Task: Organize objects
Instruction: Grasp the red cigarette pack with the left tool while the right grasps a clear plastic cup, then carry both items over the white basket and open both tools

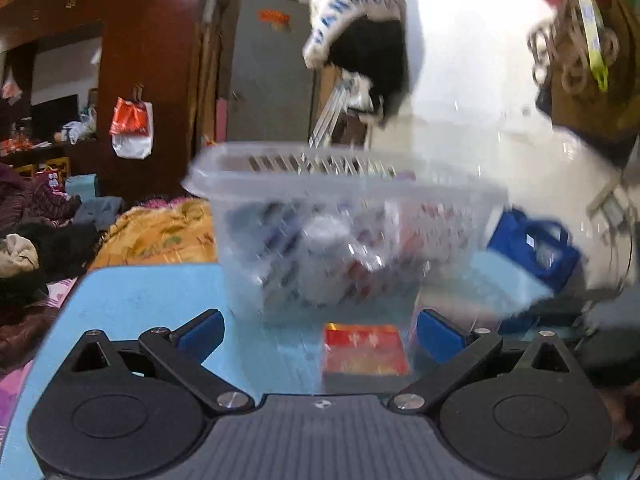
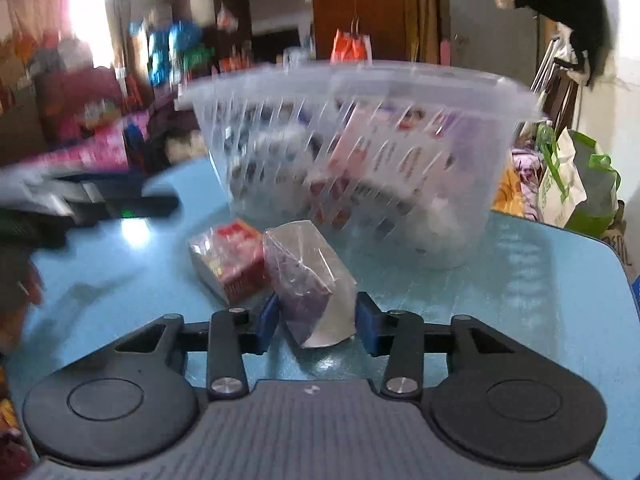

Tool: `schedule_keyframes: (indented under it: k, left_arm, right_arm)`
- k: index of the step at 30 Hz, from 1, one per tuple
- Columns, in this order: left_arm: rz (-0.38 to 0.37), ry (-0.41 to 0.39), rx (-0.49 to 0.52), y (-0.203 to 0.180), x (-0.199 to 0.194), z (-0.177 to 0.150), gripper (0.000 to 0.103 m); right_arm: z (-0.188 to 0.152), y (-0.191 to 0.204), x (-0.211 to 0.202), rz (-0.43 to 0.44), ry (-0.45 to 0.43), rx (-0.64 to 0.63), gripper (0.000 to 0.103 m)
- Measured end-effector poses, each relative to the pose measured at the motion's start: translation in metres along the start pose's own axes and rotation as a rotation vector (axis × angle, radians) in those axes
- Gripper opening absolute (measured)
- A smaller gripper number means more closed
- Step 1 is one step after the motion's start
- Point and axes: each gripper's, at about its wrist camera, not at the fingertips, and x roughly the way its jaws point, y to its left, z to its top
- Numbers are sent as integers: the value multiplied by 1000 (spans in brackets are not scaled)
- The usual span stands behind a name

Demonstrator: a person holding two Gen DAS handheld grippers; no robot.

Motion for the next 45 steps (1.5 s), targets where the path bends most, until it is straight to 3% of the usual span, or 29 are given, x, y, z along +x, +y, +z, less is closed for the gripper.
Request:
schedule_keyframes:
  k: [5,7,11,17,19,34,45]
  left_arm:
    - [30,104,80,-23,23,-13,101]
    - [13,118,79,-27,26,-15,100]
    - [60,146,101,-32,27,-15,100]
    - [63,174,99,-32,31,-13,83]
    - [61,176,95,-33,31,-12,66]
    - [65,110,36,-26,23,-9,65]
    - [69,-49,30,-26,-2,-11,65]
  right_arm:
    - [-4,-6,-15,-66,-89,36,43]
    - [-3,-2,-14,-80,-92,20,43]
    - [-1,1,-15,-95,-99,-2,43]
    - [-1,-2,-16,-76,-111,8,42]
    - [-1,-3,-16,-72,-113,15,42]
    - [-2,4,-11,-103,-85,-35,37]
    - [-5,5,-29,-88,-198,-37,37]
